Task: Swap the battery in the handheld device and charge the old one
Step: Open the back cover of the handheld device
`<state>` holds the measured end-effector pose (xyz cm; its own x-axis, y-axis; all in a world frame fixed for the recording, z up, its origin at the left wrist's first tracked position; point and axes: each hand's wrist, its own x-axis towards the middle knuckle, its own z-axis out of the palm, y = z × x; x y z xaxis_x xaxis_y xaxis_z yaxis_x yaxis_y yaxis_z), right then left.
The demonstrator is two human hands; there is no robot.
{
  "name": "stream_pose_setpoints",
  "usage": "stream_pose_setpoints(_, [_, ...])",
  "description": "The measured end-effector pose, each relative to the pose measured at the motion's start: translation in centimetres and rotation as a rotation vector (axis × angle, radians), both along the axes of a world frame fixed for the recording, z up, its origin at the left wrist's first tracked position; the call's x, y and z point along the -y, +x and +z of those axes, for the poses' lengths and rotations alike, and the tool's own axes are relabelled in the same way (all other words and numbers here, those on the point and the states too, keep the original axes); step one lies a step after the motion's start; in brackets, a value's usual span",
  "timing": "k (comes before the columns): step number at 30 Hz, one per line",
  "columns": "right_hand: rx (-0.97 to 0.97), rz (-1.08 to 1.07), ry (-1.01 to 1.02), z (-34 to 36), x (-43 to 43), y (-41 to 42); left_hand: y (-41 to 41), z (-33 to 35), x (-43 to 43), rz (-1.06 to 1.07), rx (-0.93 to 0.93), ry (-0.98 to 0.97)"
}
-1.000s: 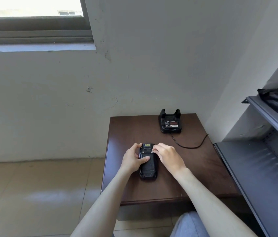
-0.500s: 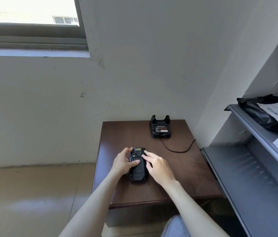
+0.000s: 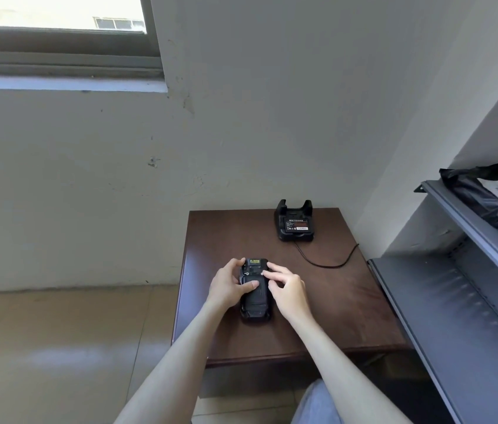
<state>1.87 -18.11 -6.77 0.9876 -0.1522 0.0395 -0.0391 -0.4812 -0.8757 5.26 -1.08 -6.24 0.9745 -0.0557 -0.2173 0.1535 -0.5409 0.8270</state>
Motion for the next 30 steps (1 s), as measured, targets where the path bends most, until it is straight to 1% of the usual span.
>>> stream_pose_setpoints(5, [-0.018, 0.002, 0.042, -0.1, 0.0, 0.3, 0.0, -0.1, 0.1, -0.002, 0.013, 0.032])
stream_pose_setpoints(10, [0.003, 0.052, -0.027, 0.3, 0.3, -0.1, -0.1, 0.1, 0.1, -0.007, 0.024, 0.039])
stream_pose_setpoints(13, [0.018, 0.078, -0.014, 0.5, 0.6, 0.0, -0.4, 0.2, 0.1, -0.018, 0.042, 0.059])
stream_pose_setpoints(16, [0.016, 0.043, 0.054, 0.6, 0.7, 0.3, -0.6, 0.3, 0.1, -0.023, 0.06, 0.072])
stream_pose_setpoints(20, [-0.008, -0.009, 0.048, 0.6, 0.4, 0.9, -0.8, 0.8, 0.0, -0.017, 0.065, 0.077])
stream_pose_setpoints(30, [-0.107, -0.061, 0.146, 0.0, 0.0, 1.0, -0.7, 0.4, 0.1, -0.014, 0.069, 0.07])
